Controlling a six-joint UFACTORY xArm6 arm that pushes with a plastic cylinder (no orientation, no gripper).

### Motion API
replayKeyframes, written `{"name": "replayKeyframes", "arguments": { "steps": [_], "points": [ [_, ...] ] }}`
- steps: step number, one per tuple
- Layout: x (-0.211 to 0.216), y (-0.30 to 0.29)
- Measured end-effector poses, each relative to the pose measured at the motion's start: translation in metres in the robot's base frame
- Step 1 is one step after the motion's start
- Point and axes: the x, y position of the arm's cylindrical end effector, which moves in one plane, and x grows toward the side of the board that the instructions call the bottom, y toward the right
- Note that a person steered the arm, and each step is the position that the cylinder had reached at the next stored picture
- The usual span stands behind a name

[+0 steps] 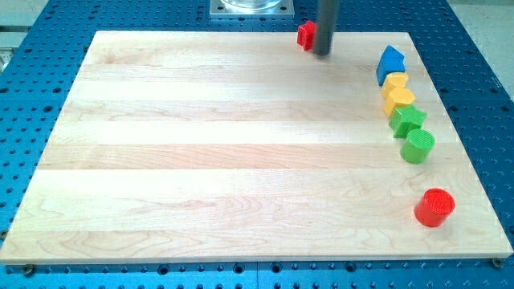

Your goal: Make a triangle out of blue blocks and the red star

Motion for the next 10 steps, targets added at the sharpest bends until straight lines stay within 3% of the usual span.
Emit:
{"name": "replayKeyframes", "arguments": {
  "steps": [1, 2, 3, 4, 6, 9, 10],
  "points": [
    [-0.024, 0.018],
    [-0.044, -0.002],
    [-0.041, -0.072],
    [-0.040, -0.103],
    [-0.044, -0.048],
    [-0.042, -0.027],
    [-0.046, 0.050]
  ]
}}
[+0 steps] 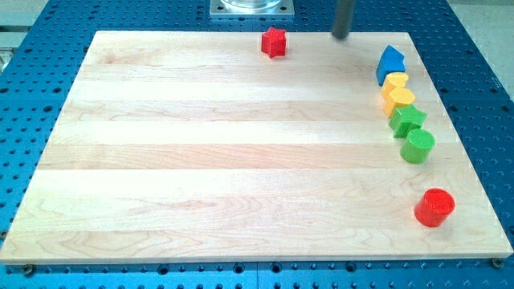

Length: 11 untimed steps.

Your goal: Make a triangle out of blue blocks and the red star

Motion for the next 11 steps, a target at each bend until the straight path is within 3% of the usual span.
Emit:
{"name": "replayKeyframes", "arguments": {
  "steps": [1, 2, 4, 5, 6, 7, 8, 10, 11],
  "points": [
    [0.041, 0.067],
    [0.069, 0.085],
    [0.084, -0.033],
    [0.060, -0.025],
    [0.090, 0.065],
    [0.102, 0.064],
    [0.120, 0.012],
    [0.138, 0.007],
    [0.144, -0.063]
  ]
}}
